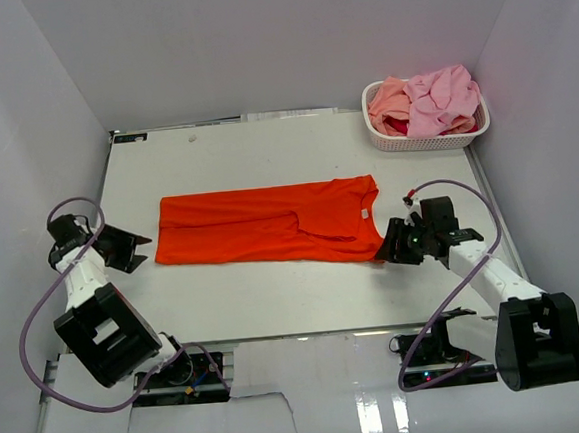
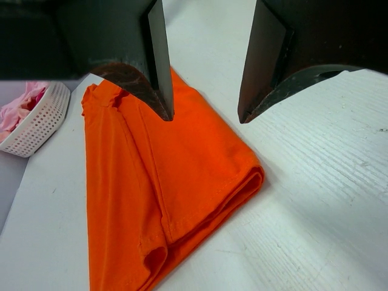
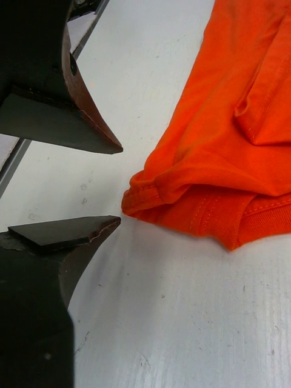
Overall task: Fold and stack the t-shirts
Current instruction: Rotate the tshirt 90 degrees
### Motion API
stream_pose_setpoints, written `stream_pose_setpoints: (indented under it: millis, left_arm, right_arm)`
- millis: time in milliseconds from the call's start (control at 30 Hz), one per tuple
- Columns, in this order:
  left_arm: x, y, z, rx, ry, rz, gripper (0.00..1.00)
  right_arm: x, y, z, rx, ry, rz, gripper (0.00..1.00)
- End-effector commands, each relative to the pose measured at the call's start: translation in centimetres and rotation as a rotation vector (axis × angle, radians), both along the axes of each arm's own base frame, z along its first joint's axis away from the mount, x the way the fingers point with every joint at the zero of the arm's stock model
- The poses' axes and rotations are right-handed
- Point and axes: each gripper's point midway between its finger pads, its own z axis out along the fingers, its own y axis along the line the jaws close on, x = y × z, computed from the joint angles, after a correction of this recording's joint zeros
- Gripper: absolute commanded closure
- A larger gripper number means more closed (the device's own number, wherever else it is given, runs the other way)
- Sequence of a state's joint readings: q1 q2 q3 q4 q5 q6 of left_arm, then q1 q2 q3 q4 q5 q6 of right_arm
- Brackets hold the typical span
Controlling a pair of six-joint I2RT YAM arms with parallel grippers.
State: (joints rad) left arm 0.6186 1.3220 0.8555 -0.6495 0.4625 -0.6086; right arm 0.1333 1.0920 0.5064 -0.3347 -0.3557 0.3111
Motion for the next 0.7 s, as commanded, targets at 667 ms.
stream_pose_setpoints:
  millis: [667]
  left_arm:
    - [-0.5,1.0,-0.5,0.032,-0.037,0.006,0.44]
  right_arm:
    - [1.5,0.6,-1.2,-0.002,-0.001,0.026,0.56]
